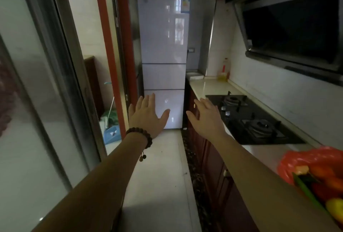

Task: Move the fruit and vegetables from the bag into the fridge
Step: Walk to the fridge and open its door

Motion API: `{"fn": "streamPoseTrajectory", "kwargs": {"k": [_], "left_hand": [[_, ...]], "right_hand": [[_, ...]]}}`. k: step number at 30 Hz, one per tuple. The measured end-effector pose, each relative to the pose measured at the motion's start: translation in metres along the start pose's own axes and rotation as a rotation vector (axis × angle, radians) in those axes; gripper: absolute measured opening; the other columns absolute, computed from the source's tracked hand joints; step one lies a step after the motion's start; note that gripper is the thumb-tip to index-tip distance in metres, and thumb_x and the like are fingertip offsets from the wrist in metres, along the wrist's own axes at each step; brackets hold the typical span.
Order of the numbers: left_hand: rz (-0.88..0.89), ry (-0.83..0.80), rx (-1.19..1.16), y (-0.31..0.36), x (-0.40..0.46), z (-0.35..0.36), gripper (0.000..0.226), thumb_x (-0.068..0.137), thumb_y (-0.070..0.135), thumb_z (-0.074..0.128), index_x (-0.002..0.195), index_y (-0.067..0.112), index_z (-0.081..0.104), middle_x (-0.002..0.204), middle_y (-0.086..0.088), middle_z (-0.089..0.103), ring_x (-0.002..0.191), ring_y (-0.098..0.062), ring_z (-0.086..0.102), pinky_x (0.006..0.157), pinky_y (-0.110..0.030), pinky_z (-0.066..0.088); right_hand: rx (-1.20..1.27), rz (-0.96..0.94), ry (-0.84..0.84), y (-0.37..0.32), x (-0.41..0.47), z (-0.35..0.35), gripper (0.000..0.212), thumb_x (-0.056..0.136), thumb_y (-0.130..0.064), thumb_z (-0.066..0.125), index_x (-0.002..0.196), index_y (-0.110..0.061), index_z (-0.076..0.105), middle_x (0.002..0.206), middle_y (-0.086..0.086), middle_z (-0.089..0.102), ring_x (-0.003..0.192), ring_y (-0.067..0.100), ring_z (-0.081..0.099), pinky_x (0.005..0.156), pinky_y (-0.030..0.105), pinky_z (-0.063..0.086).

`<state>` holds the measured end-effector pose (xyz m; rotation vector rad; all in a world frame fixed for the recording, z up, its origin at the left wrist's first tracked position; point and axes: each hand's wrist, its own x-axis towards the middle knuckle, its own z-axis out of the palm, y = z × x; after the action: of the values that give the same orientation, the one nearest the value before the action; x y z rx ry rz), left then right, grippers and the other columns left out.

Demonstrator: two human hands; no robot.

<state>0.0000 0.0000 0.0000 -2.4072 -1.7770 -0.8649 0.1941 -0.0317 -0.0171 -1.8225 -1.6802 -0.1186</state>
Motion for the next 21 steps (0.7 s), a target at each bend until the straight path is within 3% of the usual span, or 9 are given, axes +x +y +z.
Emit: {"fn": "streamPoseTrajectory", "kwargs": {"k": [7, 12, 21], "left_hand": [[-0.066, -0.05, 0.028, -0.007, -0.027, 0.039, 0.074, 0.092, 0.059, 0.032, 0.15, 0.02, 0.008, 0.158, -0.002, 0.013, 0.145, -0.021, 0.006, 0.117, -0.047, 0.005], [-0.099, -0.068, 0.042, -0.009, -0.037, 0.065, 0.074, 0.092, 0.058, 0.032, 0.15, 0.02, 0.007, 0.158, -0.002, 0.014, 0.145, -0.022, 0.005, 0.117, -0.049, 0.005], [-0.152, -0.134, 0.05, -0.039, 0.015, 0.12, 0.075, 0.091, 0.06, 0.033, 0.15, 0.022, 0.006, 0.158, 0.0, 0.014, 0.145, -0.021, 0.006, 0.117, -0.048, 0.004]], "right_hand": [[-0.031, -0.01, -0.073, 0.027, -0.025, 0.029, 0.061, 0.094, -0.047, 0.043, 0.145, -0.015, 0.032, 0.154, 0.008, 0.026, 0.144, 0.022, 0.014, 0.116, 0.038, 0.009], [-0.014, 0.001, -0.165, 0.045, -0.031, 0.056, 0.061, 0.095, -0.047, 0.04, 0.145, -0.015, 0.029, 0.155, 0.007, 0.024, 0.145, 0.022, 0.012, 0.118, 0.043, 0.013], [-0.011, 0.003, -0.243, 0.061, 0.021, 0.115, 0.059, 0.095, -0.046, 0.039, 0.145, -0.016, 0.031, 0.155, 0.006, 0.025, 0.145, 0.022, 0.011, 0.118, 0.046, 0.014]]}}
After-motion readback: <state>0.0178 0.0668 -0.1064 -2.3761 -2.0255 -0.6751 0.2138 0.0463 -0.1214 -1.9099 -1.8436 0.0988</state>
